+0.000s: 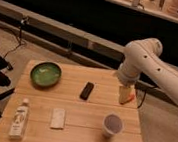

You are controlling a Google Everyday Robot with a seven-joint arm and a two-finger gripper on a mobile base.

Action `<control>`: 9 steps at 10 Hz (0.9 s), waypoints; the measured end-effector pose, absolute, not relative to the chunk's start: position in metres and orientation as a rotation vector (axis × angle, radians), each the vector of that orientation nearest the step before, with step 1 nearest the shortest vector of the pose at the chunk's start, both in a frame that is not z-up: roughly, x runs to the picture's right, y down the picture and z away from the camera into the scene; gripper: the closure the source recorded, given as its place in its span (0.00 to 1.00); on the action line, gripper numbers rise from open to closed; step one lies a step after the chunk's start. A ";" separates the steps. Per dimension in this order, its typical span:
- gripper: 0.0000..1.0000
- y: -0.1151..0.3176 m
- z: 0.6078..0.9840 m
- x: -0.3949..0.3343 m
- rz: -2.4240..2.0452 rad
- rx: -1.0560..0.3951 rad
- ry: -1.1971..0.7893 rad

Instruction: Push the eraser across the table

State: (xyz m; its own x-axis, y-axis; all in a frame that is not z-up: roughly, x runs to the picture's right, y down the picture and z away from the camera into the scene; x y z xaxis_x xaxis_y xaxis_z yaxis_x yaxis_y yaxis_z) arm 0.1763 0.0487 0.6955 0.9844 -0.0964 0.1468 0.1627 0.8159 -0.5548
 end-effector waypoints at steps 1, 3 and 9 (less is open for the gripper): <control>0.24 0.049 0.696 0.176 -0.142 -0.602 -0.113; 0.44 0.051 0.693 0.174 -0.193 -0.594 -0.098; 0.98 0.052 0.693 0.142 -0.429 -0.499 -0.235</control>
State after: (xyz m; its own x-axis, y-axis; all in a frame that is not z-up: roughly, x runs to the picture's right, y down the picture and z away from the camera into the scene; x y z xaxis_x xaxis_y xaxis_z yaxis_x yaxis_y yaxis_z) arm 0.1418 0.0515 0.6930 0.8853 -0.3383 0.3190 0.4509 0.7924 -0.4108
